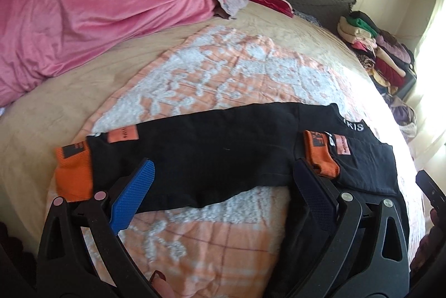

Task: Fold small clothes
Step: 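Move the left tool to the orange cuff of the other sleeve, then grasp the other sleeve's orange cuff with the left tool and lift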

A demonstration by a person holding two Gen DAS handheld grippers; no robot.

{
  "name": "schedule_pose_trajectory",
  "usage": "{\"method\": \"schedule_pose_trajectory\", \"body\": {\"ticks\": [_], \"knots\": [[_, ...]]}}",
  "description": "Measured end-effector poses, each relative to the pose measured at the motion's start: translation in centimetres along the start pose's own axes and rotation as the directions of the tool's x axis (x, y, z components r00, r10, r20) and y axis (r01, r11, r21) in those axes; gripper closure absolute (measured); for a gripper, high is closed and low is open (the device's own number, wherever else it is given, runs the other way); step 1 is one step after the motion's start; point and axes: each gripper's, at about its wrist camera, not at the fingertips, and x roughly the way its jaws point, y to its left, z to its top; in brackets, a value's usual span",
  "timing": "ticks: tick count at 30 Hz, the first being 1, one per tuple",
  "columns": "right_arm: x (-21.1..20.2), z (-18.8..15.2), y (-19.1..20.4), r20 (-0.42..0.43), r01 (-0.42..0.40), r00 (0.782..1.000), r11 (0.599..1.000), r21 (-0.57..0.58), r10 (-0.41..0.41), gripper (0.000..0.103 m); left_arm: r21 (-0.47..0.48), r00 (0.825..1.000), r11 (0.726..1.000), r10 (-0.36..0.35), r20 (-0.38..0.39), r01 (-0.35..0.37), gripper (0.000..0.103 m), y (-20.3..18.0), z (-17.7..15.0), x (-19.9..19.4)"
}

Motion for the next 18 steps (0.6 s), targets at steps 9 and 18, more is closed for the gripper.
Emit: {"method": "schedule_pose_trajectory", "body": {"ticks": [9,18], "knots": [[1.0,0.4,4.9,-0.016,-0.082,0.997,0.994,-0.078,0.081,0.005,-0.067,0.996,0.994,0.088,0.006,-0.087,0.01,4.4,-0.5,-1.6],[2.6,-0.2,8.9,-0.059,-0.138,0.99,0.981,-0.136,0.131,0.005,-0.15,0.987,0.976,0.159,-0.02,-0.16,0.01,9.0,-1.6,-2.1]]}}
